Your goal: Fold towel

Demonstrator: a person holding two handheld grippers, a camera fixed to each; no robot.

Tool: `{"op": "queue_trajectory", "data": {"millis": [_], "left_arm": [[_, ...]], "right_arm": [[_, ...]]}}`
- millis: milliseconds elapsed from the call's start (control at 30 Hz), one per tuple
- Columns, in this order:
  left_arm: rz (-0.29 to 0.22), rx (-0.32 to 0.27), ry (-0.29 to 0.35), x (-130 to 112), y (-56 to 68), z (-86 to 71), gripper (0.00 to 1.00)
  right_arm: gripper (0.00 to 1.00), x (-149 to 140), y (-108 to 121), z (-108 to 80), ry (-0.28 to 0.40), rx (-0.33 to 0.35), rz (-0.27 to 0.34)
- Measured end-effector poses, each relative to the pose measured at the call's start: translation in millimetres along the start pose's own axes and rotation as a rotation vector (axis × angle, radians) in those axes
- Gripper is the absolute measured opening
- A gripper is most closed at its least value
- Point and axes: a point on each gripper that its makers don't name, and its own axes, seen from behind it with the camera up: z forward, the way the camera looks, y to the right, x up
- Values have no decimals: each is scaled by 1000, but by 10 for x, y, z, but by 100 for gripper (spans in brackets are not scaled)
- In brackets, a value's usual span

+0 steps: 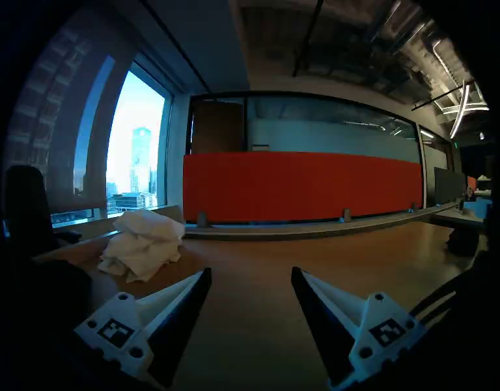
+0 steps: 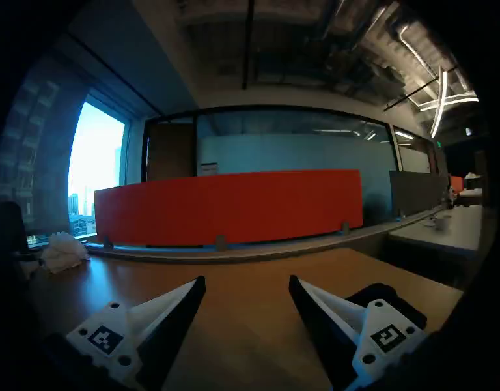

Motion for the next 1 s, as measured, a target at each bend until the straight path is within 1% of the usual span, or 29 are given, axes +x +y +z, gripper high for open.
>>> {"op": "queue_trajectory", "data": {"millis": [167,300,467,767,1000], "left_arm": [[0,0,0,0,3,0,90],[0,0,0,1,7,-1,90],[0,0,0,1,10,0,90],[0,0,0,-2,13,-4,90],[0,0,0,-6,14,-8,90]], "right_arm": [[99,-104,28,-5,2,-5,-13],[99,-156,-5,-8,-1,7,-25],[99,-223,-38,3,-12,20,-33],[99,-347,-15,38,-37,16,-41],[99,-351,-35,25,-31,21,-58]]}}
